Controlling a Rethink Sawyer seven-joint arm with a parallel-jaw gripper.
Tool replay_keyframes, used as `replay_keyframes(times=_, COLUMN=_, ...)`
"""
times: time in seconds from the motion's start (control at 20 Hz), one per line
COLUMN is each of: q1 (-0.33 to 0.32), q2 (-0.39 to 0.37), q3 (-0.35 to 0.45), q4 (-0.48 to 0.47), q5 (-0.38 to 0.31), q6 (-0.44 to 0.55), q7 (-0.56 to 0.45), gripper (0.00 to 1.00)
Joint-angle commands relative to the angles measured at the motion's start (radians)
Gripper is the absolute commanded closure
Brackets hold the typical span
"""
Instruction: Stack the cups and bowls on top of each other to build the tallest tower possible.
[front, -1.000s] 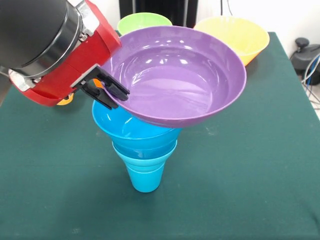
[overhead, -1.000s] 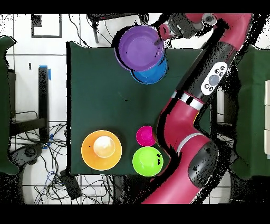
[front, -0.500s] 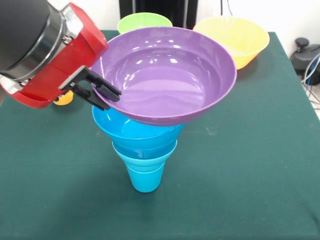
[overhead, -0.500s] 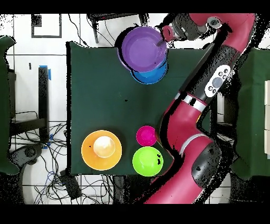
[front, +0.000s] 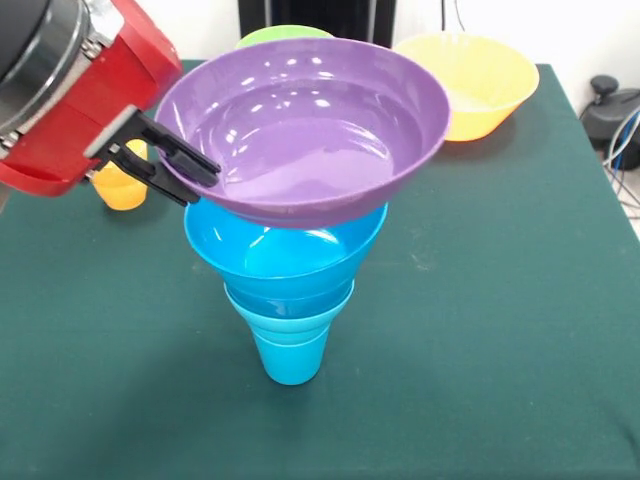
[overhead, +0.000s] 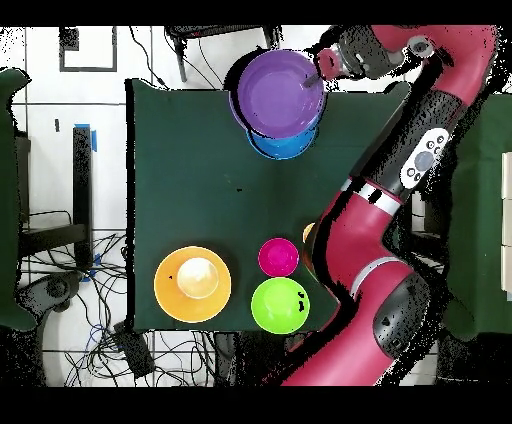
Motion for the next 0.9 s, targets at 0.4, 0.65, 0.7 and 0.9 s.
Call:
replay_keyframes(times=0.4, q1=-0.012, q2=0.017, q3=-0.231, q4=0.046, q5=0.127, q6=0.037, q7=-0.115, gripper=1.0)
replay_keyframes(times=0.65, q1=-0.003, q2=0.014, q3=-0.256, q4=0.04, q5=0.145, q6=0.012, q7=-0.128, gripper=1.0)
replay_keyframes(times=0.7, q1=-0.001, q2=0.013, q3=-0.26, q4=0.04, q5=0.148, q6=0.008, q7=-0.128, gripper=1.0)
replay_keyframes(times=0.9, q1=0.005, q2=0.012, q3=-0.274, q4=0.047, q5=0.166, q6=-0.006, q7=-0.119, gripper=1.0)
